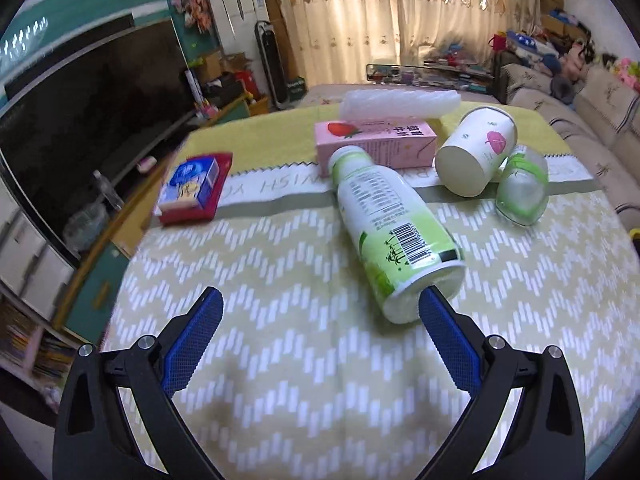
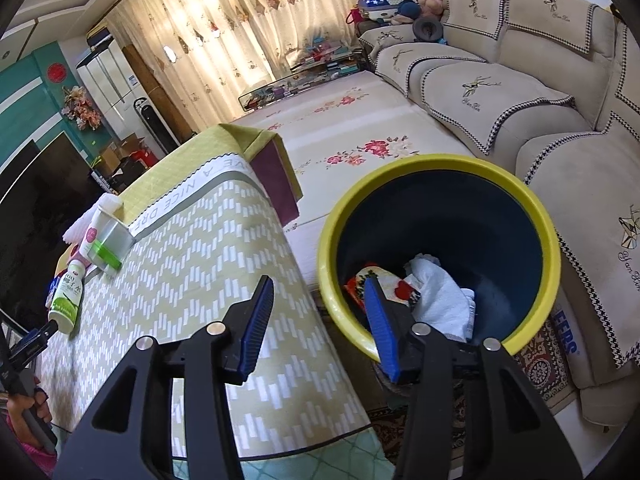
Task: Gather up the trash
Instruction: 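Grasp the white-green juice bottle with the left gripper, then carry the juice bottle over the yellow bin and open the left gripper, then grasp the clear jar with green lid with the right gripper, then carry the clear jar over the yellow bin and open the right gripper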
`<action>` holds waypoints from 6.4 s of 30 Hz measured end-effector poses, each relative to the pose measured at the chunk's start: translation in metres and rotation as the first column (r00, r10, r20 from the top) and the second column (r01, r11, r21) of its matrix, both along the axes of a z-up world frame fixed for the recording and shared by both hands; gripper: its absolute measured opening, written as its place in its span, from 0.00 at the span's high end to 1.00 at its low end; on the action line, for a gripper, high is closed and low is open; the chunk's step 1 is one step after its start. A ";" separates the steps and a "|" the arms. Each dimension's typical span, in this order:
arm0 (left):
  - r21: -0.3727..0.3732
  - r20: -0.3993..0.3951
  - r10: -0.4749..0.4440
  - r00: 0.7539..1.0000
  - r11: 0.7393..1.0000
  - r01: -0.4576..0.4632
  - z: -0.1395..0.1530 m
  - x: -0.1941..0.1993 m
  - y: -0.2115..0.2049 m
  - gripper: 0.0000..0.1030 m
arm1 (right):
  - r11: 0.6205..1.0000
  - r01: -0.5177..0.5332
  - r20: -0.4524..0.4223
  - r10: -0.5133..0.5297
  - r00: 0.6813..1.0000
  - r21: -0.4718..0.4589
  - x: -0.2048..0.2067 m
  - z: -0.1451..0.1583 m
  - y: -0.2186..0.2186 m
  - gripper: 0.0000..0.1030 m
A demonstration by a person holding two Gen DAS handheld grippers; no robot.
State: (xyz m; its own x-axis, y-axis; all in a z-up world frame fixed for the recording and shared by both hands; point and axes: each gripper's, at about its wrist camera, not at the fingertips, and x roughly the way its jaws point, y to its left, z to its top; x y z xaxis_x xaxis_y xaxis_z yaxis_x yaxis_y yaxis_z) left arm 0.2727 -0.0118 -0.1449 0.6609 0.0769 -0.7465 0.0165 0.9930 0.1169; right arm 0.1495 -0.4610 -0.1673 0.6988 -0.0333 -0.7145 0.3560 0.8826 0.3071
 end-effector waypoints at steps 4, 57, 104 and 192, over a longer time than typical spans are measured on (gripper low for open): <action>-0.098 -0.008 -0.042 0.999 0.994 0.041 0.011 -0.006 0.008 0.06 | 1.000 -0.020 0.000 0.020 1.000 -0.004 0.004 0.002 0.009 0.56; -0.178 -0.119 -0.503 0.856 0.859 0.480 0.102 -0.040 -0.157 0.50 | 0.999 0.013 0.035 -0.014 0.999 0.047 -0.027 0.000 -0.021 0.55; -0.260 0.210 -0.551 0.807 0.764 0.590 0.104 -0.054 -0.196 0.06 | 0.987 0.157 0.016 -0.158 0.987 0.022 -0.091 -0.003 -0.080 0.50; -0.290 0.255 -0.020 0.967 0.952 0.096 0.017 0.003 0.072 0.05 | 0.972 0.181 -0.115 -0.199 0.973 -0.149 0.012 -0.023 -0.083 0.25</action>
